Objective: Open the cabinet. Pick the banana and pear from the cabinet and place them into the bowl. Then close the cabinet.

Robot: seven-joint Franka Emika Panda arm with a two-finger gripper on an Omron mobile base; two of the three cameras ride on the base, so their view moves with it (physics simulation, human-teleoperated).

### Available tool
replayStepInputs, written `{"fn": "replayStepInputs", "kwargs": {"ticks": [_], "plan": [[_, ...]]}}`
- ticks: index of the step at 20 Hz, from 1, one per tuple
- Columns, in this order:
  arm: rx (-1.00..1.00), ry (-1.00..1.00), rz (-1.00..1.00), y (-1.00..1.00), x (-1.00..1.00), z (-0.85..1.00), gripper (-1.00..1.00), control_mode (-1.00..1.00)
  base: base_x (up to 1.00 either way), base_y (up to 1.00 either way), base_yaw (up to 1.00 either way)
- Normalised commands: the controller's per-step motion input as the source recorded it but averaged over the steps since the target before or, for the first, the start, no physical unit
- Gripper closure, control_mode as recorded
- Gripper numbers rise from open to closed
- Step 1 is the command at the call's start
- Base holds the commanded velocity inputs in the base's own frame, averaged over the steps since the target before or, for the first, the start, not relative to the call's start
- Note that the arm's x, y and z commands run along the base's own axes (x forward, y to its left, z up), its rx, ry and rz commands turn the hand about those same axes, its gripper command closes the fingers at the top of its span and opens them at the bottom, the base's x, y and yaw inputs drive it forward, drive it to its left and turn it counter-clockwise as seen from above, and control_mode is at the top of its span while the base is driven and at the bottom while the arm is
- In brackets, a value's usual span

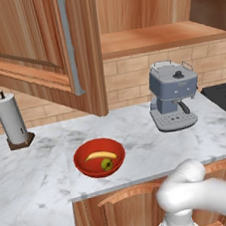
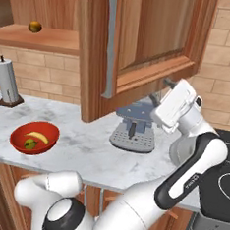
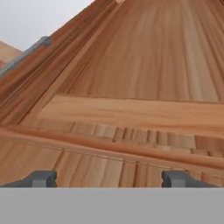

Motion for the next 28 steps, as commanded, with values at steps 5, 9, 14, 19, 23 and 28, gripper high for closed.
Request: {"fn": "replayStepInputs", "kwargs": {"ticks": [5,9,14,19,23,28], "plan": [[-0.12,0.08,0.04,0.59,0.48,0.00,-1.00,-1.00,0.00,0.00,0.00],[-0.10,0.28,-0.10,0.34,0.31,0.00,-1.00,-1.00,0.00,0.00,0.00],[-0.04,0.40,-0.39,0.06,0.23,0.00,-1.00,-1.00,0.00,0.00,0.00],[-0.05,0.28,-0.54,0.14,0.40,-0.06,-1.00,-1.00,0.00,0.00,0.00],[-0.05,0.11,-0.42,0.32,0.86,-0.10,-1.00,-1.00,0.00,0.00,0.00],[-0.02,0.06,-0.32,0.24,0.94,-0.01,-1.00,-1.00,0.00,0.00,0.00]]}}
